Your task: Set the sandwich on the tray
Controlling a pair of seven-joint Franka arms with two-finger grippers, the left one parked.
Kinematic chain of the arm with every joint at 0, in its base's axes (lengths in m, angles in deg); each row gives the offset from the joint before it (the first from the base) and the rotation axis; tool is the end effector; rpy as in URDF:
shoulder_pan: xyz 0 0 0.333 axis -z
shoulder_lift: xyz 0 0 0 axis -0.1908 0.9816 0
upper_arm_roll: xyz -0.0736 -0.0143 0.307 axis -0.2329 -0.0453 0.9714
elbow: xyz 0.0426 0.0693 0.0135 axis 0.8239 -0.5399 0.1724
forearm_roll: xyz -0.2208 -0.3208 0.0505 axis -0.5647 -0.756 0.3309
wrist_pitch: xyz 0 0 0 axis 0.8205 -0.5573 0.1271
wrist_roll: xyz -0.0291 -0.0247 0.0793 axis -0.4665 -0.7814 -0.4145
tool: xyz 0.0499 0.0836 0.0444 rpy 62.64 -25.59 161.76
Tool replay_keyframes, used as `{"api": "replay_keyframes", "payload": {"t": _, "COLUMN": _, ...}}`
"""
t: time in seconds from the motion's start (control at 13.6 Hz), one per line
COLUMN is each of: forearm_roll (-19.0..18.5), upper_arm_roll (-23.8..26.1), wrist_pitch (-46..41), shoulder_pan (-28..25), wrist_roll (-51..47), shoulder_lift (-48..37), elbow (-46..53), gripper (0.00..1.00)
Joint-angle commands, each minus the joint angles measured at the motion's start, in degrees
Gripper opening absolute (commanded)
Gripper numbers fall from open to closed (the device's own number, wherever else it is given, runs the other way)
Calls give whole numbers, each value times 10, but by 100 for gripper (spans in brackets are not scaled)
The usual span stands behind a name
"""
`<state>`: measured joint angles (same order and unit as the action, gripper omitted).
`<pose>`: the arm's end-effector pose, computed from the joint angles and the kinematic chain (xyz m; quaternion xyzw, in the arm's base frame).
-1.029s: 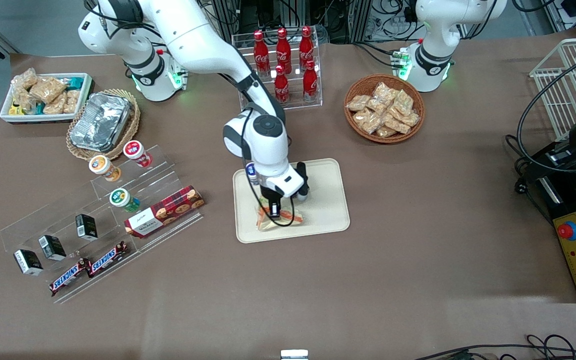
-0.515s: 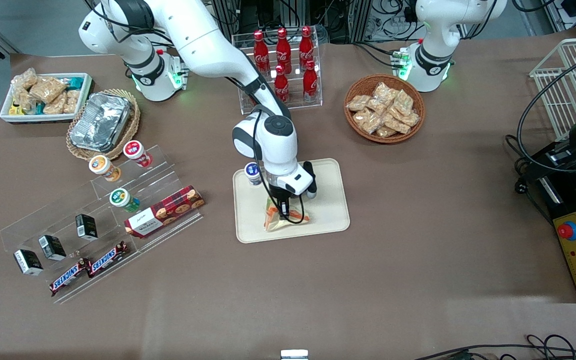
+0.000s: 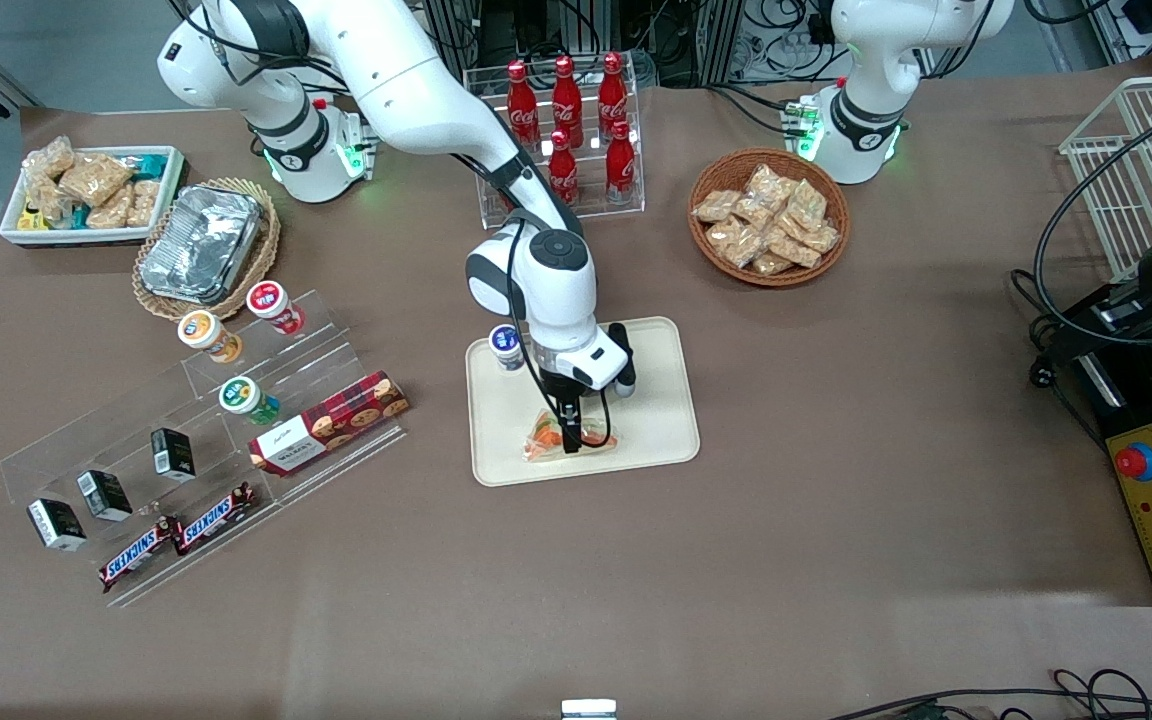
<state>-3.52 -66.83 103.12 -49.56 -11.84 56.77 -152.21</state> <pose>0.5206 0.4993 0.2383 0.6692 0.7169 0.1268 0.1489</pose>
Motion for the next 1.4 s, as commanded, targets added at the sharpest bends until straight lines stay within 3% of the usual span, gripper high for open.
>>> {"api": "replay_keyframes", "payload": {"t": 0.0, "forearm_roll": -8, "upper_arm_roll": -4, "wrist_pitch": -20, "shoulder_pan": -1, "wrist_roll": -23, "shoulder_lift": -31, "elbow": 0, "gripper": 99}}
{"api": "replay_keyframes", "payload": {"t": 0.37, "forearm_roll": -10, "upper_arm_roll": -6, "wrist_pitch": -255, "shoulder_pan": -3, "wrist_roll": -259, "shoulder_lift": -177, "elbow": -14, "gripper": 99}}
{"api": "replay_keyframes", "payload": {"t": 0.59, "forearm_roll": -10, "upper_arm_roll": -26, "wrist_pitch": -336, "shoulder_pan": 30, "wrist_roll": -291, "shoulder_lift": -234, "elbow": -14, "gripper": 99}}
{"api": "replay_keyframes", "payload": {"t": 1.1, "forearm_roll": -6, "upper_arm_roll": -28, "wrist_pitch": -417, "shoulder_pan": 241, "wrist_roll": -294, "shoulder_lift": -350, "elbow": -12, "gripper": 99}}
{"api": "replay_keyframes", "payload": {"t": 1.32, "forearm_roll": 74, "upper_arm_roll": -28, "wrist_pitch": -475, "shoulder_pan": 331, "wrist_roll": -298, "shoulder_lift": -385, "elbow": -11, "gripper": 99}}
